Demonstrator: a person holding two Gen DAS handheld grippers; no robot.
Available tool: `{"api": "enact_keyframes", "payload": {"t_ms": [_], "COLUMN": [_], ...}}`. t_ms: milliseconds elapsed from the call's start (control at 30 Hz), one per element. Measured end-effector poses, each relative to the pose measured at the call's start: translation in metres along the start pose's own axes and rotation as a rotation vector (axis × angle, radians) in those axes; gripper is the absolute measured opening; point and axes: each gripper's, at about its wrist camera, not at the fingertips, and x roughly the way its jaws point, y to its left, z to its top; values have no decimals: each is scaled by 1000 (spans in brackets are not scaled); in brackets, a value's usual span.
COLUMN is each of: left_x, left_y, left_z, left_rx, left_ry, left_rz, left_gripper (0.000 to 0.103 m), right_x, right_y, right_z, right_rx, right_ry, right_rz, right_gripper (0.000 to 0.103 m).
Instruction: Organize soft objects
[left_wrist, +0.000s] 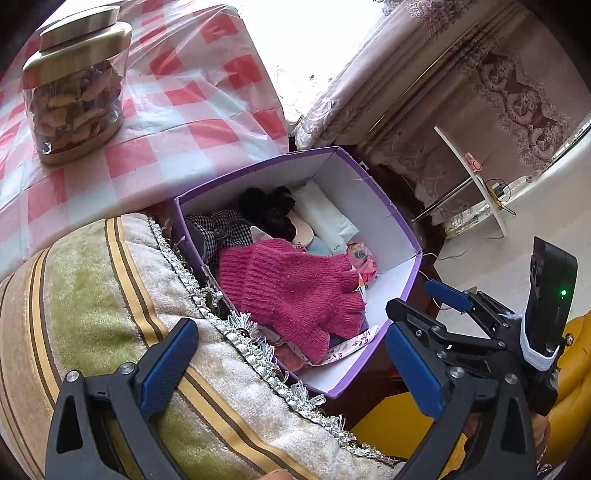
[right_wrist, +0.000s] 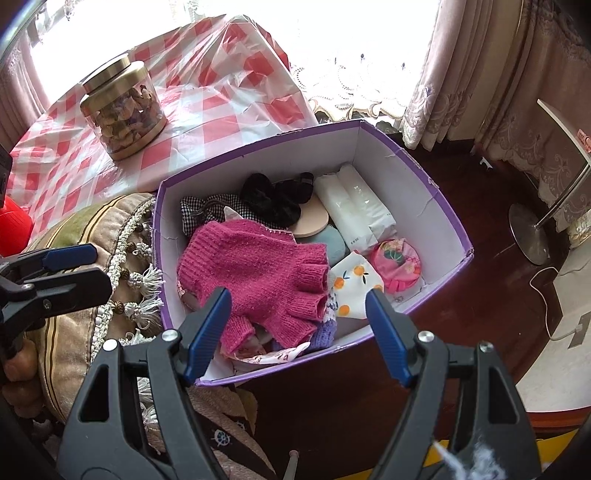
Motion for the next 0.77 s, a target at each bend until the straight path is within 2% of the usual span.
{"api": "enact_keyframes", "payload": {"t_ms": [767], "left_x": [6], "left_y": [-4], "left_z": [1], "left_rx": [28], "left_ry": [-6], "left_rz": [18], "left_gripper": [102], "right_x": [2], "right_y": [0], "right_z": [-2], "right_rx": [2], "right_ry": [7], "right_rz": [4], "right_gripper": [78]}}
